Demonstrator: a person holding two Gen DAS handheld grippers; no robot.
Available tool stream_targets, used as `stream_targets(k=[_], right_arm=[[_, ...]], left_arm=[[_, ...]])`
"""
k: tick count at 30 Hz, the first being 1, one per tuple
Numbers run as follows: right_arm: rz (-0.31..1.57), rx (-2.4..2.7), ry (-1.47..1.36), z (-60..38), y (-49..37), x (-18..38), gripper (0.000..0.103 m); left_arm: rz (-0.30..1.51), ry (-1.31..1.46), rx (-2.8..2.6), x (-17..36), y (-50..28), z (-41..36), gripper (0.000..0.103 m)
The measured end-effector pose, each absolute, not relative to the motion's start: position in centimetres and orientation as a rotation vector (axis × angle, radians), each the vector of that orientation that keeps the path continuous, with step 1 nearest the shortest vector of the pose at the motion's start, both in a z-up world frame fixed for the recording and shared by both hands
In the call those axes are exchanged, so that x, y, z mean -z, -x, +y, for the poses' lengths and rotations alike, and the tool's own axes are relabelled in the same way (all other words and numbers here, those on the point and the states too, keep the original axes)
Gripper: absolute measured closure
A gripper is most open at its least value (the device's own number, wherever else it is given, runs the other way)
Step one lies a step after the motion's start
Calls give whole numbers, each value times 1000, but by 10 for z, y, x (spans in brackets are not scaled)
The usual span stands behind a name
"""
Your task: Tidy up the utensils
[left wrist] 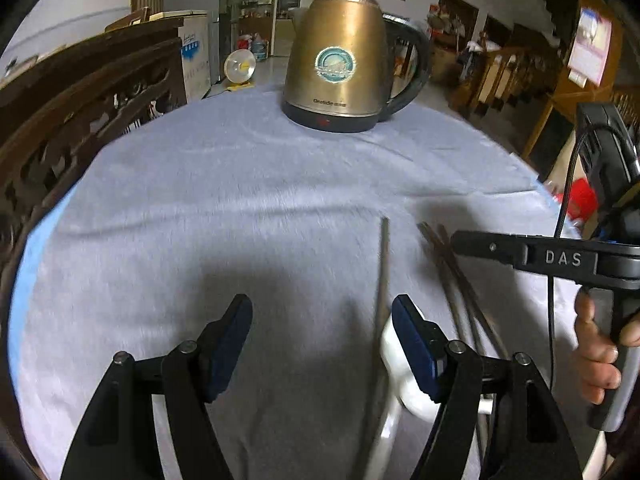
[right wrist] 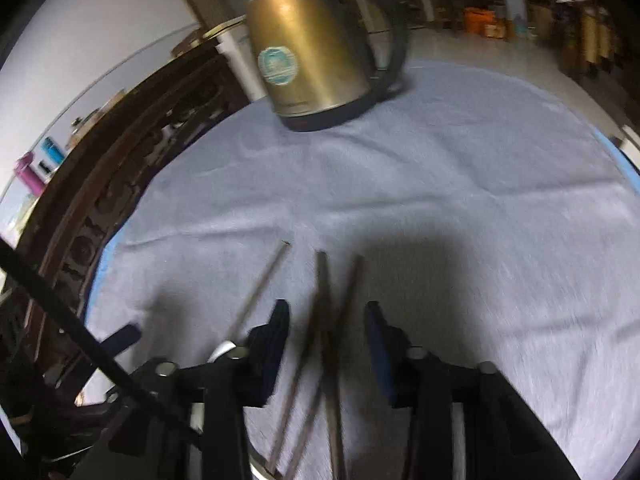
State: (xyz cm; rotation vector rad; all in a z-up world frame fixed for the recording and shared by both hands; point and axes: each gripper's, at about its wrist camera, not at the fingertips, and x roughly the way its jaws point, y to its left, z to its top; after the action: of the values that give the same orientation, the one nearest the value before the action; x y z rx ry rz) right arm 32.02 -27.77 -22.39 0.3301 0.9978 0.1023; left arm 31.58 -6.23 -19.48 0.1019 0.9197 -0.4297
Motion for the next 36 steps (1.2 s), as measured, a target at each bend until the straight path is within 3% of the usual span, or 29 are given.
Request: stream_targets(k=[4,6,10,14,19,21,23,25,36], right_arm=[[1080,-130,-354,-276,-357,237,71],[1112,-124,-352,-273,-372,245,72],[1123,-113,-320,-268,-383,244,96],[1110,-129,-329,-280,-378,239,97],[1035,-184,-535,-324,-358,233,97],[1013,-195,-580,-336,-349,228,97],[980,-206,-620,-347,-335,221,97],[955,-197,-635,-355,-324,216,97],[789,-156,-665,-371,-257,172,97]], left_arm=[[985,-98,450,201,-341,-69,48],[1004,-108,463,204,-351,-74,48],[1022,-130,515,205,-361,-89,48],[1031,-184,555,208,-366,-108,48],[1067,-218,573,219,-377,-138,48],[1060,-239,555,224,-383,-148,55],[1045,-261,541,225,-388,-152,71],[1050,-253,538,224,-391,-152,97],[939,-84,459,174,-354,-85,98]])
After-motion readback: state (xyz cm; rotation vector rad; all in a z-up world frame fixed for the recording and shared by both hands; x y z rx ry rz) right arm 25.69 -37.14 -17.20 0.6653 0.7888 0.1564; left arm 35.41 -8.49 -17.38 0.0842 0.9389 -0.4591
